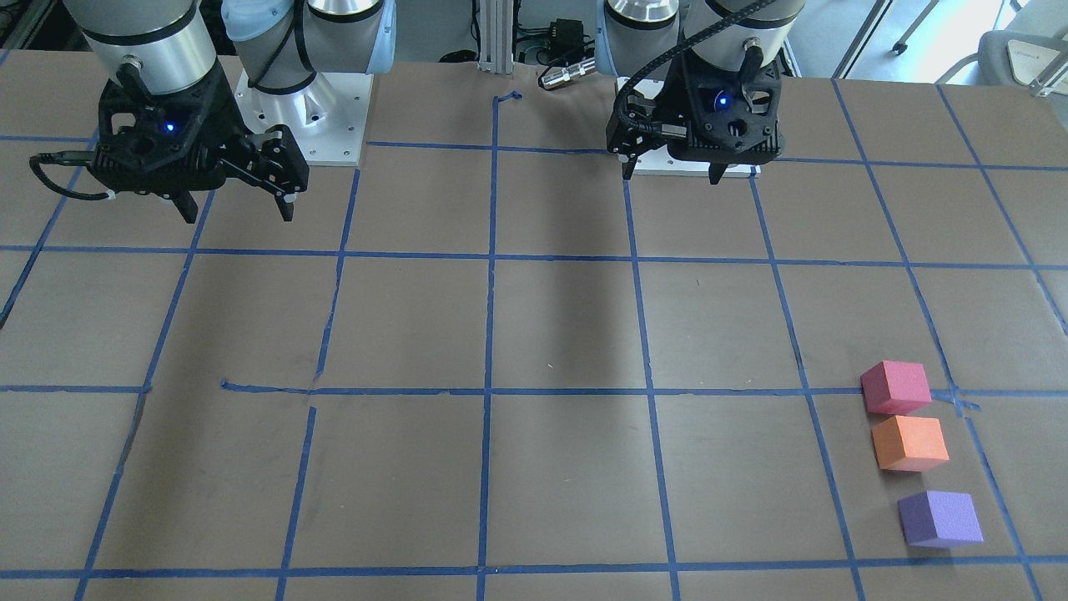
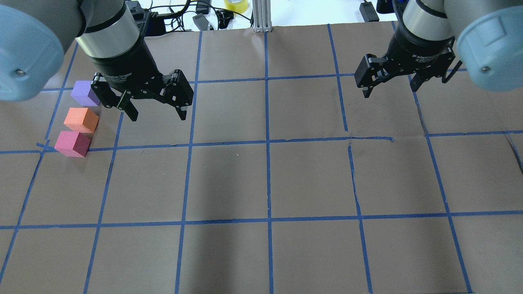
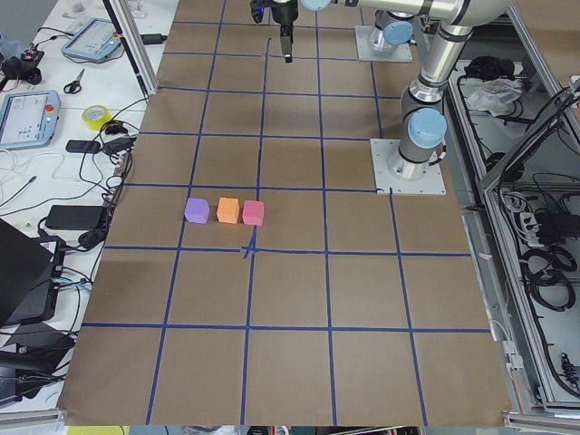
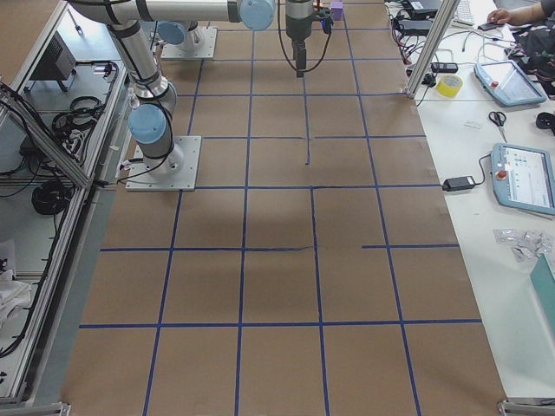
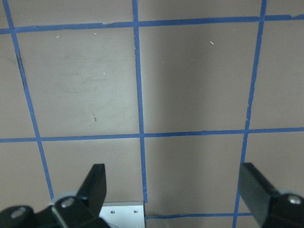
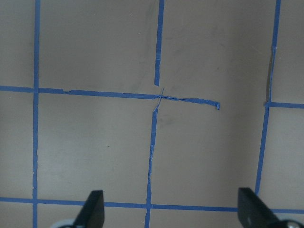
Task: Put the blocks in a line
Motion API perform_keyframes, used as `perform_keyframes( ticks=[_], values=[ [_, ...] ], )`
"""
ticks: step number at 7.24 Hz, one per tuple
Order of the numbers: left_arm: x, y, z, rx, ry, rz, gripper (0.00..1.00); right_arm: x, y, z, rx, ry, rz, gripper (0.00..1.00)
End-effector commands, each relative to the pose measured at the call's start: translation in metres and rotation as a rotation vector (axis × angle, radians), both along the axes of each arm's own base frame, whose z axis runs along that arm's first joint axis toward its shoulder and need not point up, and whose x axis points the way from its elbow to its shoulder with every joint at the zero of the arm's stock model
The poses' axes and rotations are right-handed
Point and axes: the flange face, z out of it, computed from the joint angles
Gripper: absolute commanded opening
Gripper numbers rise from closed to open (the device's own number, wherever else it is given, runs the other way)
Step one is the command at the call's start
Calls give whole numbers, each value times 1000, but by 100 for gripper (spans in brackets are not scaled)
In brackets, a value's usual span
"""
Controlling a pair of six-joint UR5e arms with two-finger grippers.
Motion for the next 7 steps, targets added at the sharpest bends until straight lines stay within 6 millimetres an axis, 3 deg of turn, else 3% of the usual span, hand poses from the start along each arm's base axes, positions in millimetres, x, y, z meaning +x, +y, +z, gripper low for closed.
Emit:
perform_keyframes(
  ticks=[1, 3, 7],
  values=[
    [23, 1, 19, -58, 10, 50, 99, 1, 1, 0, 1, -6, -3, 100],
    [38, -6, 33, -166, 12, 76, 100, 1, 2, -1, 2, -6, -6, 100],
    [37, -5, 34, -179, 17, 75, 100, -2, 1, -3, 7, 6, -9, 100]
  ],
)
